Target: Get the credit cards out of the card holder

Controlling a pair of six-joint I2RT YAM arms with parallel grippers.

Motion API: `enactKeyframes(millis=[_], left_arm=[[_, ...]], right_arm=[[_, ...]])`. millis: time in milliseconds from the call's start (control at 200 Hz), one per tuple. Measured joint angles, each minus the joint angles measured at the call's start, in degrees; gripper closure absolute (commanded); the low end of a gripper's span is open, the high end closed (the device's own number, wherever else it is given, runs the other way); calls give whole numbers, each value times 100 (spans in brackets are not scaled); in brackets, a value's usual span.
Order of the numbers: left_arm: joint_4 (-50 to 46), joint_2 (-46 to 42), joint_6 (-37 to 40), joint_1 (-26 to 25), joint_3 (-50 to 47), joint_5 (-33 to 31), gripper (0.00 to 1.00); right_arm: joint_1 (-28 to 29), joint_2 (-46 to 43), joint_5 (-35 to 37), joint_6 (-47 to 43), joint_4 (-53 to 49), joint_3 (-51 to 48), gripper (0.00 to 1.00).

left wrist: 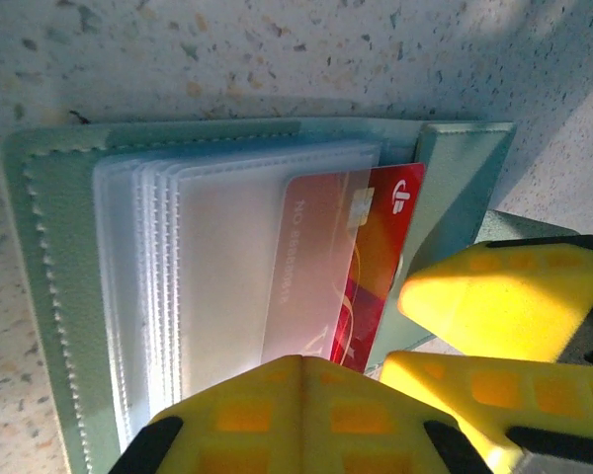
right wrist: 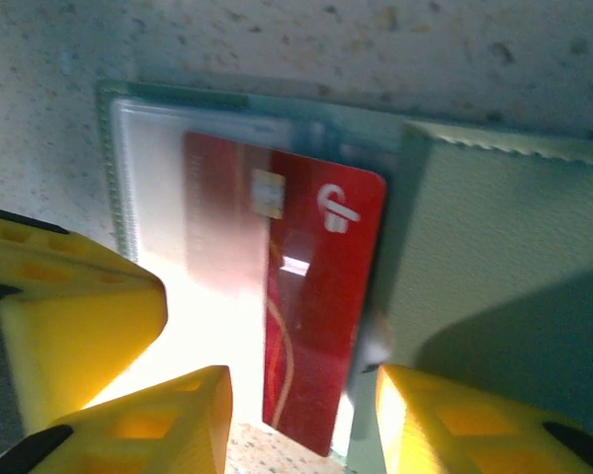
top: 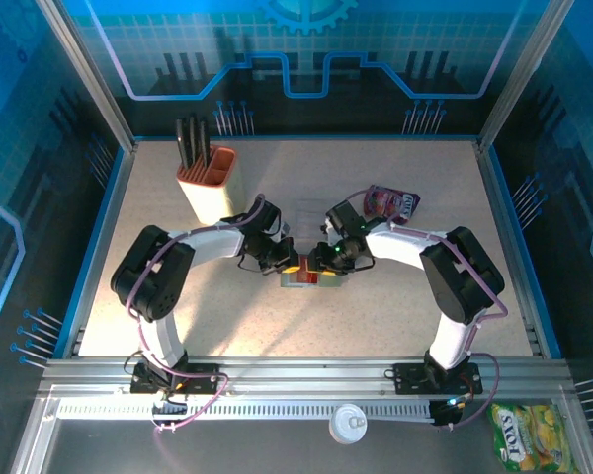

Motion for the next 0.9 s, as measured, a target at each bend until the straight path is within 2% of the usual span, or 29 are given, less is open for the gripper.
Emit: enactKeyframes(millis=[150,465,900], left_arm=[[-2,48,-39,0,0,0,100],[-57,76,-31,0,0,-74,100],[-216,52,107,0,15,-269,100]], right_arm=[[-74,-4,-131,129,365,-260,64],[-160,-4,-439,286,898,-481,67],[-225,-2,-601,343,1091,-529,68]])
